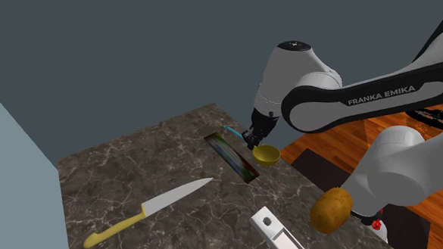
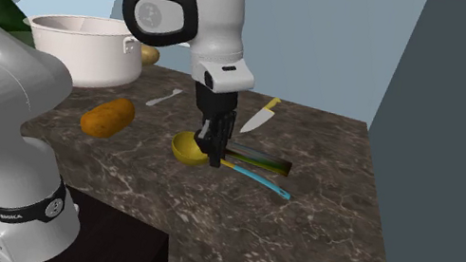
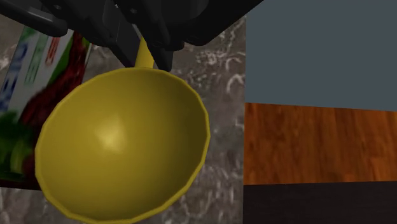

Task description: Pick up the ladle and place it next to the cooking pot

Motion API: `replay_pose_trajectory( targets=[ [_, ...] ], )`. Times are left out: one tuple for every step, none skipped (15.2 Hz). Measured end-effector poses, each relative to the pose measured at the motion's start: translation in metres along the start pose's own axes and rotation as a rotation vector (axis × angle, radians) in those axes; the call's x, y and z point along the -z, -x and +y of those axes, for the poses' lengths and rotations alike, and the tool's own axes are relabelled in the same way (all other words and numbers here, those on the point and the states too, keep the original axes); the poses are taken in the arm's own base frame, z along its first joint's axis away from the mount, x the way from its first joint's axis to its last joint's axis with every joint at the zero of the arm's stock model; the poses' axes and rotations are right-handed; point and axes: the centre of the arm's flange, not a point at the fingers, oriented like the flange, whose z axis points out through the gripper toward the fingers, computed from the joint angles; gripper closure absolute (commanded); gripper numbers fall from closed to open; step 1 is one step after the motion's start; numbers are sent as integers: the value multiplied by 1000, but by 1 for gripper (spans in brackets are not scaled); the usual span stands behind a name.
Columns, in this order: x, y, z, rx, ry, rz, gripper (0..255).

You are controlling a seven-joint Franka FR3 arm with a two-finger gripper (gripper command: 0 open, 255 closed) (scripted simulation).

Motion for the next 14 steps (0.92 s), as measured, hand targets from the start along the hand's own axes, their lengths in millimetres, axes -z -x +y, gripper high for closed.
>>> replay_pose_trajectory(
  targets=[
    [0,0,0,0,0,0,255],
    [0,0,0,0,0,0,255],
    [0,0,0,0,0,1,255],
    [0,0,0,0,0,1,255],
    [0,0,0,0,0,1,255],
    [0,0,0,0,0,1,255],
    [0,0,0,0,0,1,255],
    [3,0,0,0,0,1,255],
    [6,-1,0,0,0,0,255],
    [10,-1,-1,0,0,0,255],
    [15,-1,-1,0,0,0,255],
    [19,-2,0,0,0,0,255],
    [25,-3,0,0,0,0,255],
    [31,-4,-1,0,0,0,255]
  ],
)
